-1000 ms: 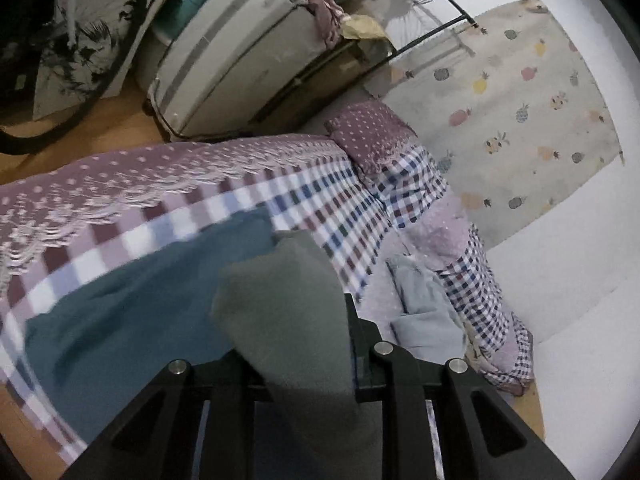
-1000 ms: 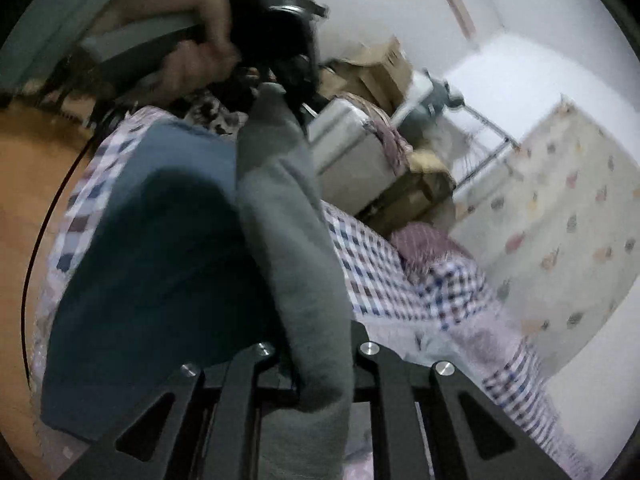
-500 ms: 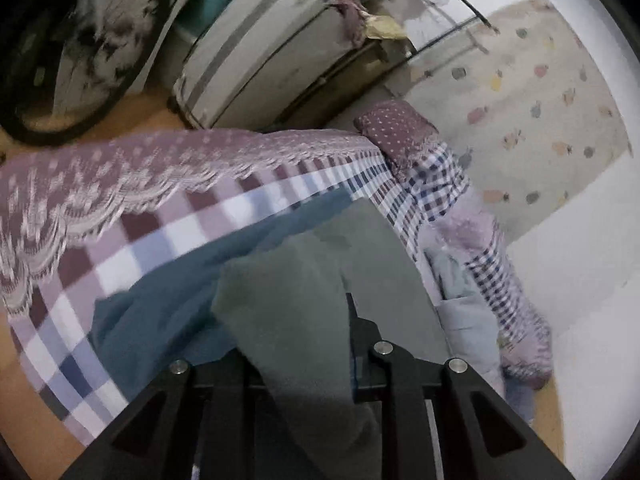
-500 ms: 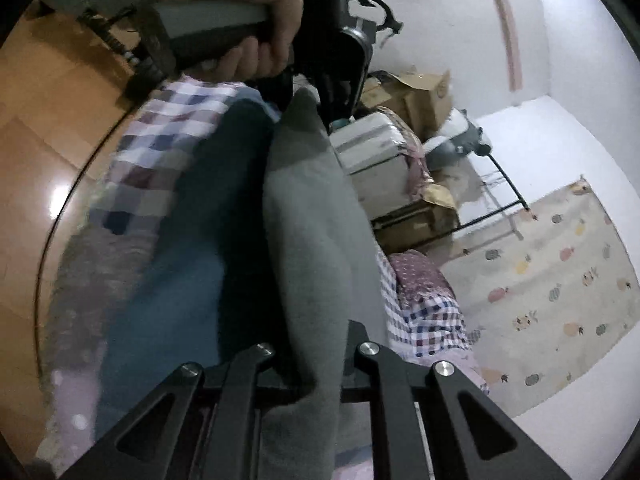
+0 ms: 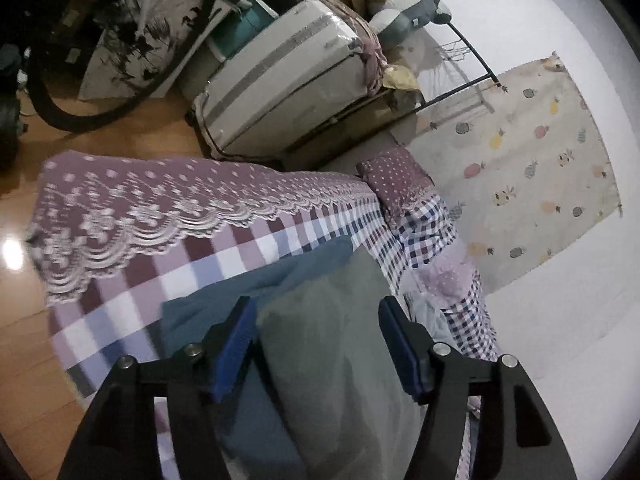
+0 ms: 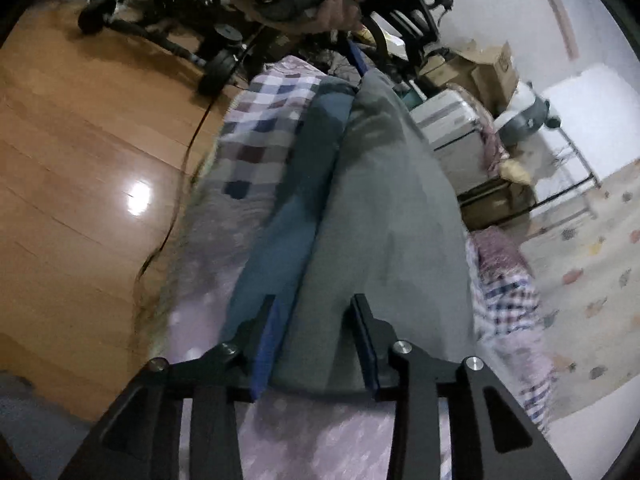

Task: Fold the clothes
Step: 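Lower the green shirt onto the dark blue cloth and open both tools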

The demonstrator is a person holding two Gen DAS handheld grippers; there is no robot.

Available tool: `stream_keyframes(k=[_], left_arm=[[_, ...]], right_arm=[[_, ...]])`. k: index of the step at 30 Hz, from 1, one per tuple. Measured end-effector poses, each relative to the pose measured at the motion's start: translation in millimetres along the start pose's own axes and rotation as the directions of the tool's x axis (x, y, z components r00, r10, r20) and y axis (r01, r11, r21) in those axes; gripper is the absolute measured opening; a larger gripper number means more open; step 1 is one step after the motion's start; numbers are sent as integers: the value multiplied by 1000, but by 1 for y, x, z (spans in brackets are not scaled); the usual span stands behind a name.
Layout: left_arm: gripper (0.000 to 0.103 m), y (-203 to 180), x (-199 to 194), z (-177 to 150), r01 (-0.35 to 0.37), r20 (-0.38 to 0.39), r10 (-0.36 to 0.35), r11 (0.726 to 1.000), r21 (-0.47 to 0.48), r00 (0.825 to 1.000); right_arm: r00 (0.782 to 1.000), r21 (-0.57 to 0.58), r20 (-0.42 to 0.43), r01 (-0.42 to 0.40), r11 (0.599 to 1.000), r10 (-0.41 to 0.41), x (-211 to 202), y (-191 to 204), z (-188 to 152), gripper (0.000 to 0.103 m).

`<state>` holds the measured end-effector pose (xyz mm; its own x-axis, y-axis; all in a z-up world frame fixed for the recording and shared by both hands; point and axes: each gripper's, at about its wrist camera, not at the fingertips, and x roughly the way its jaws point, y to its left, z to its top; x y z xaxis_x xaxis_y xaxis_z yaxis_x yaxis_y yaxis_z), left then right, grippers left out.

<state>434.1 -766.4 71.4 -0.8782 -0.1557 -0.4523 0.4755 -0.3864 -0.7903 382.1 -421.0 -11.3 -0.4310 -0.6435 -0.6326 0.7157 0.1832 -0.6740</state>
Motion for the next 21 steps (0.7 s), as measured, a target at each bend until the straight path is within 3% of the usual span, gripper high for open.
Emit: stream_keyframes(k=[2,5,12,16,21], left_arm=[[80,-11,-18,-5,23,21,-23,999,37,999],[85,-42,-45,-19,51,35,-57,988,149,998],[90,-143,-98,-66,130,42,-152,937,323,987],[93,-206,-115,-106,192,36,-222,902,386,974],[95,-299,-125,-172,267,-19,-299,820,506,954]], right_arm=[[999,66,10,-38,997,37,-19,-10,-10,44],[995,186,52,-92,978,84,-51,-31,-30,51],[994,434,99,-10,901,-37,-133,-82,-95,72],[985,588,93,62,807,-143,-191,-117,-144,78],[960,734,52,151,663,-276,-262,-158,-210,86]])
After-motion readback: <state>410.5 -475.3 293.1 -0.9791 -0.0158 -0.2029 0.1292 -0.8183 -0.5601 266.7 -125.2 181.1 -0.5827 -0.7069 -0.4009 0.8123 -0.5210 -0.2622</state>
